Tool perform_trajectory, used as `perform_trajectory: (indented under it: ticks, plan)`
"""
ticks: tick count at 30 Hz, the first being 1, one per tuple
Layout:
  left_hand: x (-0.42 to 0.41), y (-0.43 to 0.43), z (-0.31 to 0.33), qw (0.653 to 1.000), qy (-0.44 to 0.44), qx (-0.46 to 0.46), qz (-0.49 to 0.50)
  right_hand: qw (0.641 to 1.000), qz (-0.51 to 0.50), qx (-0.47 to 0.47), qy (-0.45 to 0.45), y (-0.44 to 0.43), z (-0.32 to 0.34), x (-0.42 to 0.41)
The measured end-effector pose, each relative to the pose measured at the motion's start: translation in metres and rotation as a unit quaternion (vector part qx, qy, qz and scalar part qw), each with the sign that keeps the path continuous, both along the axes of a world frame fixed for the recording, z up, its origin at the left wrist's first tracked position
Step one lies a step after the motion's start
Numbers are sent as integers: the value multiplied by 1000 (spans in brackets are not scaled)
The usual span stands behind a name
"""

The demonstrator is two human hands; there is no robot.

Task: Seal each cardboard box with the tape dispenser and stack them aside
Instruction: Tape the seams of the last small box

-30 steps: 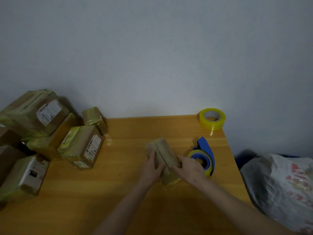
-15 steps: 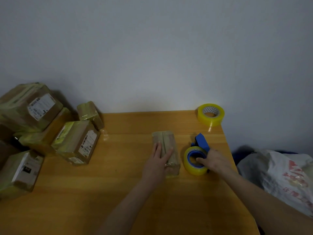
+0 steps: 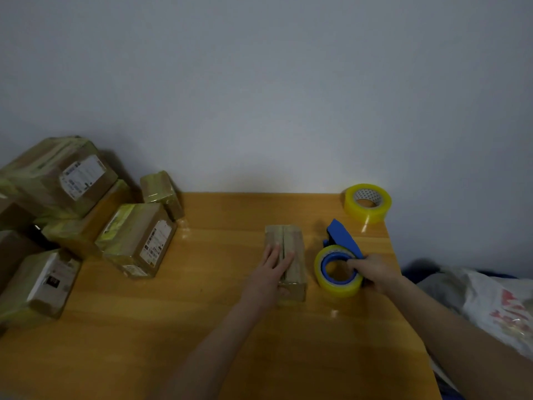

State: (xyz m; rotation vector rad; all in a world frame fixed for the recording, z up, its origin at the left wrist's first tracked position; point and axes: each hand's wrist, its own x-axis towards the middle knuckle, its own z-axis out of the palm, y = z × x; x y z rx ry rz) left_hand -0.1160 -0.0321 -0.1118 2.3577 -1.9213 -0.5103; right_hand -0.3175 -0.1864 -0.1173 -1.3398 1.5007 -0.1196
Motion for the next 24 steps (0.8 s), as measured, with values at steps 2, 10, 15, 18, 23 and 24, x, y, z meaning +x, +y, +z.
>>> perform_trajectory:
  ticks: [2, 10, 15, 18, 23, 24]
  plan:
    - [2, 0, 0, 1000, 13, -4, -3, 999, 3, 20, -40, -3, 12, -2]
    - [7, 3, 18, 1000, 21, 4, 1, 984, 52, -13, -170, -2, 69, -17]
    - [2, -5, 63, 842, 429, -193, 265, 961, 91, -30, -258, 5, 96, -34]
    - [-3, -7, 83, 702, 616, -130, 332, 954, 135, -46, -265, 14, 103, -37]
    - [-12, -5, 96, 703, 643, -87, 292, 949, 213, -82, -219, 22, 112, -30]
    - [-12, -4, 97, 707, 637, -90, 294, 948, 221, -85, -211, 24, 113, -28]
